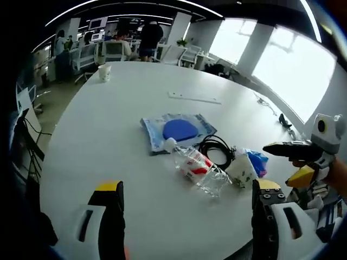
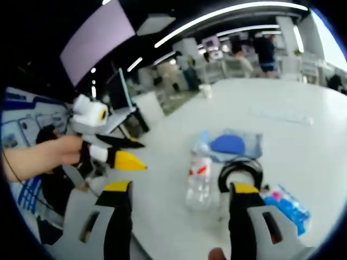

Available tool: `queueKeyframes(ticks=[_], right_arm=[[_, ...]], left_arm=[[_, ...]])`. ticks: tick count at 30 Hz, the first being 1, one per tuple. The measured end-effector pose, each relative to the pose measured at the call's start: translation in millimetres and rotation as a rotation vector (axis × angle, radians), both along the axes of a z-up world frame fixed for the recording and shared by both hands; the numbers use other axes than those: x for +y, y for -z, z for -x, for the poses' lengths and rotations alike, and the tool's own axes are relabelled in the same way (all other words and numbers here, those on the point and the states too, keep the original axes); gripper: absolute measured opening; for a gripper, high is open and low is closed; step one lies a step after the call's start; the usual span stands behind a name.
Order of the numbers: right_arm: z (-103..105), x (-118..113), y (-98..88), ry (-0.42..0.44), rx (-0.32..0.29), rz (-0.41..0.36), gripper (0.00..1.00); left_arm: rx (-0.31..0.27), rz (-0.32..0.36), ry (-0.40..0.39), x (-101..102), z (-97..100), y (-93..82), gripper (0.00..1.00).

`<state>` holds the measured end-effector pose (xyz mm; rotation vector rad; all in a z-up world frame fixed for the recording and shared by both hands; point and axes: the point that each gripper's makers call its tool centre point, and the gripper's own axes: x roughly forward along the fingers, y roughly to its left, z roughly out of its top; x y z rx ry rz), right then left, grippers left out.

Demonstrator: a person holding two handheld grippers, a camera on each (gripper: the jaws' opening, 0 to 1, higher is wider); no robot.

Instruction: Arrange the tabletop items into an orderly group along one side of the table until the central work area is clear of visible clutter.

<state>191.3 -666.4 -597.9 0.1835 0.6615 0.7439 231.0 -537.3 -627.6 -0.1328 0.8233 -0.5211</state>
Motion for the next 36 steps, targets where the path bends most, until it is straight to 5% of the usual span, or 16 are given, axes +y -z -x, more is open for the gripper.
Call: queueKeyframes(ticks=[16, 24, 36], right_arm=[[-9, 20, 13.0, -0.013, 0.019, 0.006, 0.67], [-9, 25, 28.4, -0.061, -0.012, 0.111, 0.65], [-18, 30, 39.5, -0.072, -0.023, 0.147, 0.62]], left_arm=[[0.036, 0.054, -0.034, -11, -13.5, 12.3, 0.97], [0.062, 0.086, -0.051, -24, -20.1, 14.2, 0.93], [0.096, 0.093, -0.045, -41, -35.2, 24.3, 0.93]])
